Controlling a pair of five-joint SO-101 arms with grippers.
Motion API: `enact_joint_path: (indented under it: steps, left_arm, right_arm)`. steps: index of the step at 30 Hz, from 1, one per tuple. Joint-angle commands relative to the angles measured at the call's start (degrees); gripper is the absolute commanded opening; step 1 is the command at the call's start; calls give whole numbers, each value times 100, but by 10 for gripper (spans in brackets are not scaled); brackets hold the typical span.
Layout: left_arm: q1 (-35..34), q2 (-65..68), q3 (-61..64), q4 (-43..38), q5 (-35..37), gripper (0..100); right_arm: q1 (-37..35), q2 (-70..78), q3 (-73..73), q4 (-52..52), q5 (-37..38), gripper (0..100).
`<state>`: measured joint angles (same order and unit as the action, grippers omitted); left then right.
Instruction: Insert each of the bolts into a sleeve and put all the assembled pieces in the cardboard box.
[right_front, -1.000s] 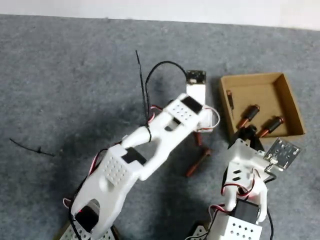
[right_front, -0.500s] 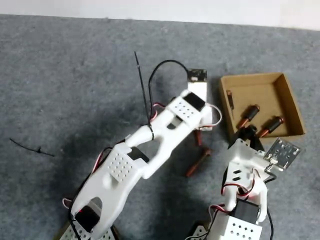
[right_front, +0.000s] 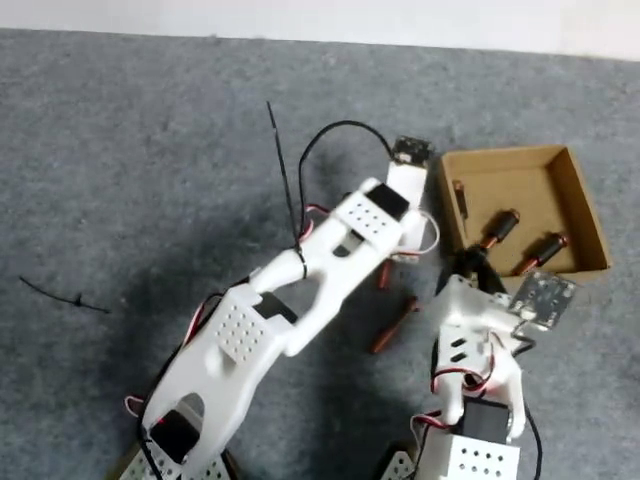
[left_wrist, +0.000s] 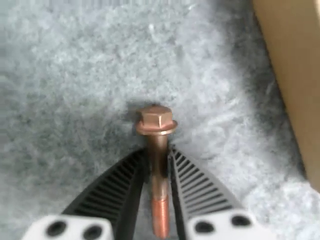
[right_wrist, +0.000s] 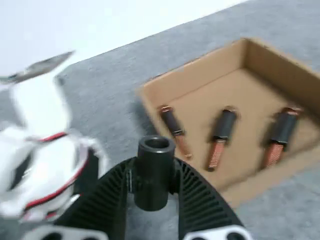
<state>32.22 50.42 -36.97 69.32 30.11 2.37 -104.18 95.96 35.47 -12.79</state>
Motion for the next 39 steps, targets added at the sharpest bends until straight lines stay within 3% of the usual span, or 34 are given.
enact_joint_path:
  steps: [1,9,15,34,39]
  left_arm:
    - [-497,-497,-101,9,-62,4]
    - [-532,-1385,-92,765,-62,4]
    - [-602,-1877,-92,1187,-62,4]
    - [-866,-3705,-48,2356,-264,4]
    - [-971,-4716,796,2374,-264,4]
  right_arm:
    - [-470,-119,620,-426,79,5]
    - [-1385,-119,620,-655,765,5]
    - [-1991,-119,620,-725,800,5]
    - [-2053,-119,664,-1068,800,5]
    - [-2053,-119,664,-1068,791,5]
